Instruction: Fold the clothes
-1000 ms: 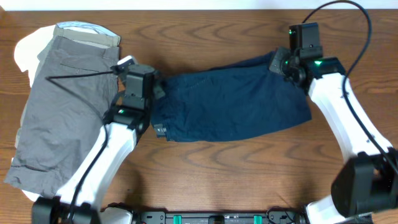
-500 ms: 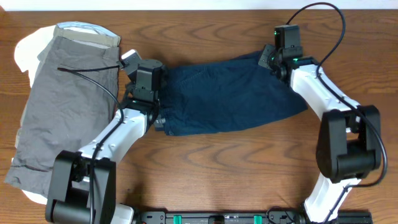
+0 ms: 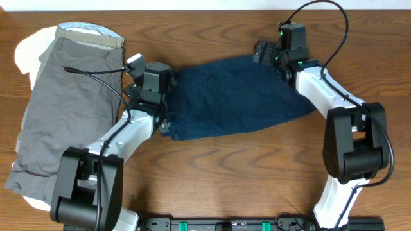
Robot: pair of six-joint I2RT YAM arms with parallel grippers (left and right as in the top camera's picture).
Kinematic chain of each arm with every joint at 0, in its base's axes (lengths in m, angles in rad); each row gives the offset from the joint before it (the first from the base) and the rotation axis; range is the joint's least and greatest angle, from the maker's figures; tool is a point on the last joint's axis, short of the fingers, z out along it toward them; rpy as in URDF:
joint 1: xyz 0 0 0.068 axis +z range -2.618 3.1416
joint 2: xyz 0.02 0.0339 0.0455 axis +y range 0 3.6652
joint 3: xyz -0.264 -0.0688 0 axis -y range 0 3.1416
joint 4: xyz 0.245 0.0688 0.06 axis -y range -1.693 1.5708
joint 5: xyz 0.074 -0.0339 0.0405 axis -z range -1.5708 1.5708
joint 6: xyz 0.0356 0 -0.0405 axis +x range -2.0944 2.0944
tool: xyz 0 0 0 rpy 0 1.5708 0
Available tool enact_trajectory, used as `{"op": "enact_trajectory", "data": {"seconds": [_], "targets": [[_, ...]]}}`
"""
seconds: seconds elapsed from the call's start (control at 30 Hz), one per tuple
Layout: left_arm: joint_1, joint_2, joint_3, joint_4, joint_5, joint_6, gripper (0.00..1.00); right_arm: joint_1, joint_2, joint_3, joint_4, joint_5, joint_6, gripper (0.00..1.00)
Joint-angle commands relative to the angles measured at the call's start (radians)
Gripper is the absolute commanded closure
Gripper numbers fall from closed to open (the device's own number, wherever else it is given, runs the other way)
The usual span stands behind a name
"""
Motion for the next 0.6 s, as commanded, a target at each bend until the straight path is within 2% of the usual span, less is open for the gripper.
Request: {"op": "enact_trajectory", "data": {"seconds": [0.0,0.07,0.2,0.33,0.57], "targets": [[0.005,-0.090,0.019,-0.062,0.002,0.050,0.02,-0.006,-0.118,0.014,-0.046,-0.066,-0.068,0.01],[0.005,-0.146,0.019,-0.119,0.048,0.086,0.02,-0.012,-0.178,0.014,-0.115,-0.075,-0.119,0.01],[0.005,-0.254,0.019,-0.232,0.250,0.180,0.02,-0.018,-0.299,0.014,-0.266,-0.073,-0.223,0.01],[0.005,-0.285,0.018,-0.341,0.447,0.245,0.02,-0.026,-0.346,0.014,-0.393,-0.071,-0.283,0.01],[0.005,-0.232,0.018,-0.491,0.517,0.257,0.02,-0.071,-0.325,0.014,-0.524,-0.099,-0.313,0.01]]}}
